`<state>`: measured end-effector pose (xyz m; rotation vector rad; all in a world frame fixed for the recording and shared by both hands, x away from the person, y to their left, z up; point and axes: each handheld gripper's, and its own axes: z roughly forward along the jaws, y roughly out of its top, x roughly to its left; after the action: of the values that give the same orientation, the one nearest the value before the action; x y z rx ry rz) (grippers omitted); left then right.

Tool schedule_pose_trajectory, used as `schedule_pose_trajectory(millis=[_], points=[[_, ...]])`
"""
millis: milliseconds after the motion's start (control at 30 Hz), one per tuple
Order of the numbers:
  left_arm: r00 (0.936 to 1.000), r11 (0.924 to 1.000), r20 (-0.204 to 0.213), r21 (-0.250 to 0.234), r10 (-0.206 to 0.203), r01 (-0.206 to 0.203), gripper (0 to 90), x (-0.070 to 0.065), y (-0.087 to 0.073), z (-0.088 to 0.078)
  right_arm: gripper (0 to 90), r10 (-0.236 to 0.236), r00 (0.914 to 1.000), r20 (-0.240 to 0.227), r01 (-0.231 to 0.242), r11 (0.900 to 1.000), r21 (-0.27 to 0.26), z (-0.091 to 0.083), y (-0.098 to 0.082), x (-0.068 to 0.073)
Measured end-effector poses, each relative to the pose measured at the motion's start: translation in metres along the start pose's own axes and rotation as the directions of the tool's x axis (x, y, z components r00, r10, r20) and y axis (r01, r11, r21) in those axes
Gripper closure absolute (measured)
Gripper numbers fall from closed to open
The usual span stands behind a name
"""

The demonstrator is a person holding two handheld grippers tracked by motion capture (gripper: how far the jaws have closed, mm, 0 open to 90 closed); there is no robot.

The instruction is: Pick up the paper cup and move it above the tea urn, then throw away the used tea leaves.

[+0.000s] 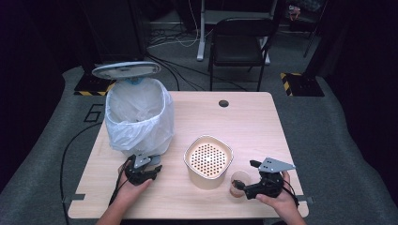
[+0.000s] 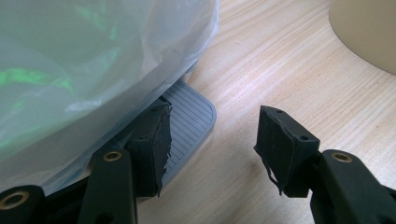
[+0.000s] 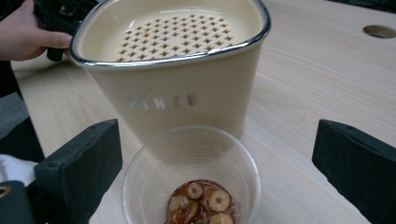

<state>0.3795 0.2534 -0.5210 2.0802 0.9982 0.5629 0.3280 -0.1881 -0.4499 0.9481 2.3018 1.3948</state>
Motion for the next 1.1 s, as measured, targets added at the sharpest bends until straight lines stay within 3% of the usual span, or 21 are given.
schedule_pose_trajectory(millis=[267, 400, 533, 567, 600, 700, 1100], points=[[1.0, 1.0, 0.0, 0.0, 0.001, -0.001, 44.9, 0.0, 0.0, 0.0, 4.8, -0.025, 0.9991, -0.033, 0.027, 0.997, 0.079, 0.014, -0.014, 0.006], [1.0, 1.0, 0.0, 0.0, 0.001, -0.001, 44.9, 0.0, 0.0, 0.0, 13.2, -0.049, 0.9983, -0.03, 0.052, 0.993, 0.102, 0.02, -0.021, 0.009], [0.9999, 0.9999, 0.002, -0.002, -0.01, 0.01, 44.9, 0.0, 0.0, 0.0, 15.1, -0.069, 0.9973, -0.025, 0.071, 0.989, 0.131, 0.025, -0.026, 0.01], [0.9999, 0.9999, 0.003, -0.003, -0.013, 0.013, 44.9, 0.0, 0.0, 0.0, 15.4, -0.067, 0.9974, -0.029, 0.07, 0.989, 0.131, 0.026, -0.027, 0.009], [0.9985, 0.9984, 0.001, -0.007, -0.056, 0.056, 44.9, -0.003, -0.001, 0.001, 16.5, -0.07, 0.9972, -0.026, 0.073, 0.988, 0.137, 0.026, -0.028, 0.009], [0.9986, 0.9985, 0.002, -0.009, -0.053, 0.053, 44.9, -0.002, -0.001, 0.001, 24.8, -0.07, 0.9967, -0.041, 0.076, 0.986, 0.151, 0.028, -0.031, 0.008], [0.9986, 0.9985, -0.001, -0.012, -0.053, 0.053, 44.9, -0.002, -0.001, 0.001, 34.7, -0.082, 0.9942, -0.07, 0.091, 0.985, 0.144, 0.029, -0.03, 0.006]])
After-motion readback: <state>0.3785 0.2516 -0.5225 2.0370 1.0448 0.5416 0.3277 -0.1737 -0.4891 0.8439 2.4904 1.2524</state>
